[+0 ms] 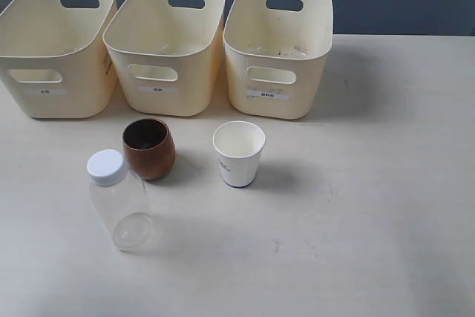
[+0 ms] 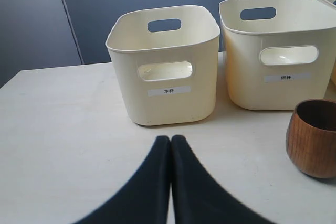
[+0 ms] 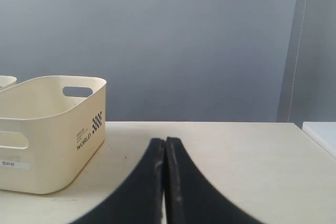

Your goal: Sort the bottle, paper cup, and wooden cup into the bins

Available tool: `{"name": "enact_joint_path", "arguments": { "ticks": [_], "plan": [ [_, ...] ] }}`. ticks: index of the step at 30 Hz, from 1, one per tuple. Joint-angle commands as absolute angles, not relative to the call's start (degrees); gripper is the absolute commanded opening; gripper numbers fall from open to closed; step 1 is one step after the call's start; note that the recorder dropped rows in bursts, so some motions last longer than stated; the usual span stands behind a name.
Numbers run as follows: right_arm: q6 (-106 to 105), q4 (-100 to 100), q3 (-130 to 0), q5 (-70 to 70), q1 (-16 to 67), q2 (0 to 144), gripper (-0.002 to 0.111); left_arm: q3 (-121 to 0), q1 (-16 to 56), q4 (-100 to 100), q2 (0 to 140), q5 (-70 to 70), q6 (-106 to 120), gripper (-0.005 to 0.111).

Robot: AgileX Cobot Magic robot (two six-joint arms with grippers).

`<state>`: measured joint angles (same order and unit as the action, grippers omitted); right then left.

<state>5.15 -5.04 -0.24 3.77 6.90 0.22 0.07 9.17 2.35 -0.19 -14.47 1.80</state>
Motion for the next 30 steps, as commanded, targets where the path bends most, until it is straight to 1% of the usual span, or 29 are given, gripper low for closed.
{"name": "enact_joint_path", "arguments": {
  "ticks": [1, 10, 16, 18, 21, 26, 30],
  "plan": [
    [5.14, -5.47, 0.0, 3.08, 7.11, 0.0, -0.001, 0.0, 9.32, 2.44, 0.0, -13.67, 1.63, 0.0],
    [5.14, -5.47, 0.0, 2.36, 7.11, 0.0, -0.001, 0.0, 9.32, 2.44, 0.0, -13.67, 1.63, 0.0],
    [5.14, -5.47, 0.0, 0.36, 7.11, 0.0, -0.001, 0.0, 9.32, 2.44, 0.0, -13.67, 1.63, 0.0],
    [5.14, -5.34, 0.0, -2.48, 7.11, 0.0, -0.001, 0.0, 9.32, 2.44, 0.0, -13.67, 1.63, 0.0],
    [5.24, -0.36, 0.0, -4.11, 7.11, 0.0, -0.001, 0.0, 9.32, 2.44, 0.0, -13.67, 1.63, 0.0],
    [6.27, 17.65, 0.0, -4.34, 7.11, 0.0, -0.001, 0.0, 9.32, 2.44, 0.0, -13.67, 1.63, 0.0],
    [6.13, 17.33, 0.0, -3.78, 8.41, 0.0, -0.001, 0.0, 9.32, 2.44, 0.0, -13.67, 1.63, 0.0]
  ]
}}
